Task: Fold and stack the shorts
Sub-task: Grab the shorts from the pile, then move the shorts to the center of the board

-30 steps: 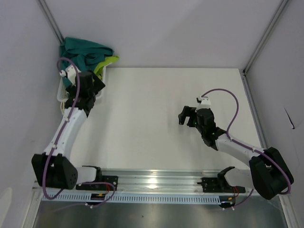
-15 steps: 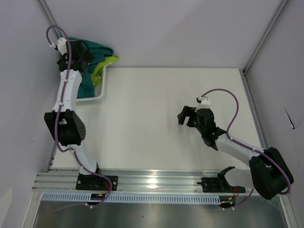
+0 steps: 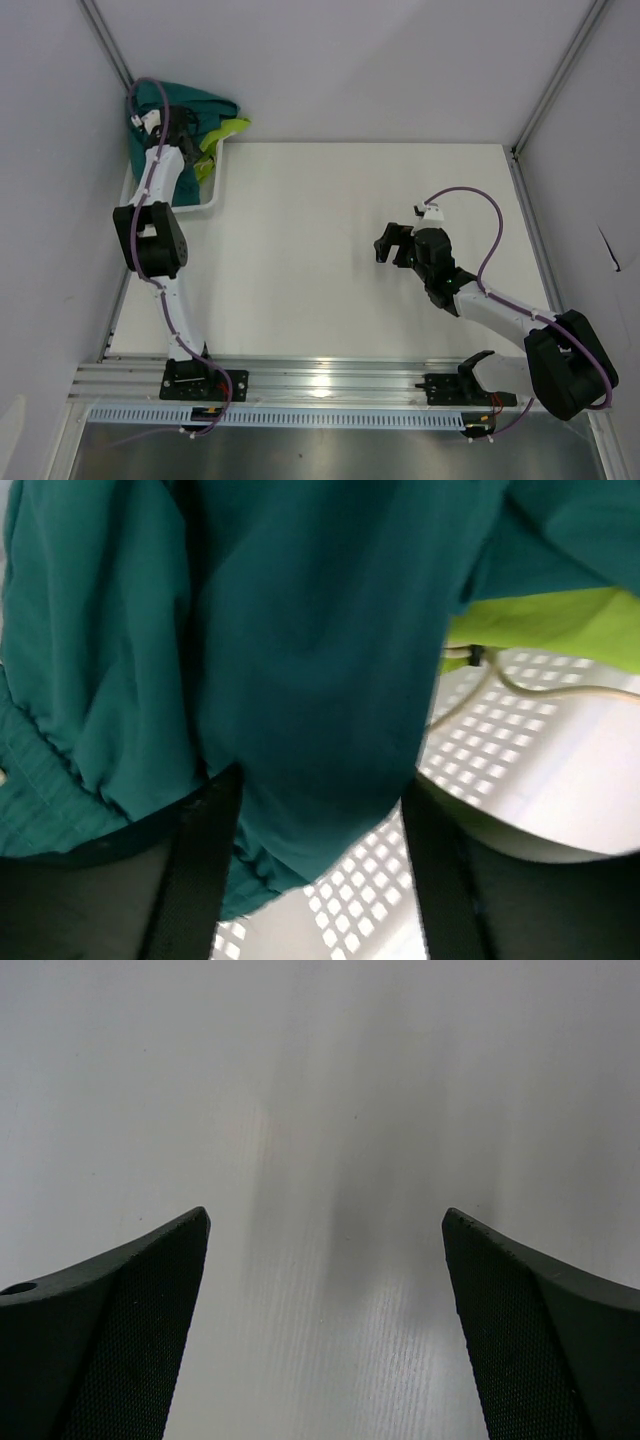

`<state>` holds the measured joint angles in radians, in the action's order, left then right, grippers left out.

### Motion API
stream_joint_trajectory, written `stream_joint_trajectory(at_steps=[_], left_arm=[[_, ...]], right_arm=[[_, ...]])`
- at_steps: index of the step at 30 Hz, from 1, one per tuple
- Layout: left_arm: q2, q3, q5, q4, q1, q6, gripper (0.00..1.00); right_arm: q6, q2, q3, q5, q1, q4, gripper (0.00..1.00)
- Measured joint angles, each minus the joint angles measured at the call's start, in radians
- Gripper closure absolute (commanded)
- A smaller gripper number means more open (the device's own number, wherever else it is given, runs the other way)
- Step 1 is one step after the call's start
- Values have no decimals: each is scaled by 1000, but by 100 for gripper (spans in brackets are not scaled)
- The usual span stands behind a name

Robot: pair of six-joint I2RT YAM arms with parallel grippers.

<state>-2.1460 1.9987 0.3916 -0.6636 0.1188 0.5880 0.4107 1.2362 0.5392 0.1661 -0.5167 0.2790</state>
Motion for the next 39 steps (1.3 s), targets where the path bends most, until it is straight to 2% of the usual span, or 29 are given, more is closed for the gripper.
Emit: stream_joint_trajectory(at_steps=[1, 3, 4, 10, 19, 26, 30, 39], left_arm=[[-11, 2, -7, -3, 7, 2, 55], [-25, 4, -18, -5, 25, 11, 80], [-26, 4, -23, -5, 34, 7, 100], [14, -31, -35, 43, 61, -5, 100], [208, -7, -22, 84, -9, -83, 100], [492, 18, -76, 130, -160, -122, 100], [695, 10, -166, 208, -253, -96, 100], [1034, -55, -360, 372, -250, 92, 100]], right_arm=[[0, 0, 0, 0, 0, 0, 1], [0, 0, 0, 0, 0, 0, 0], [0, 0, 0, 0, 0, 0, 1], [0, 0, 0, 0, 2, 0, 1], [0, 0, 0, -4, 2, 0, 1], [0, 0, 0, -7, 2, 0, 0], [-1, -1, 0, -8, 2, 0, 1], [-2, -35, 0, -8, 2, 3, 0]])
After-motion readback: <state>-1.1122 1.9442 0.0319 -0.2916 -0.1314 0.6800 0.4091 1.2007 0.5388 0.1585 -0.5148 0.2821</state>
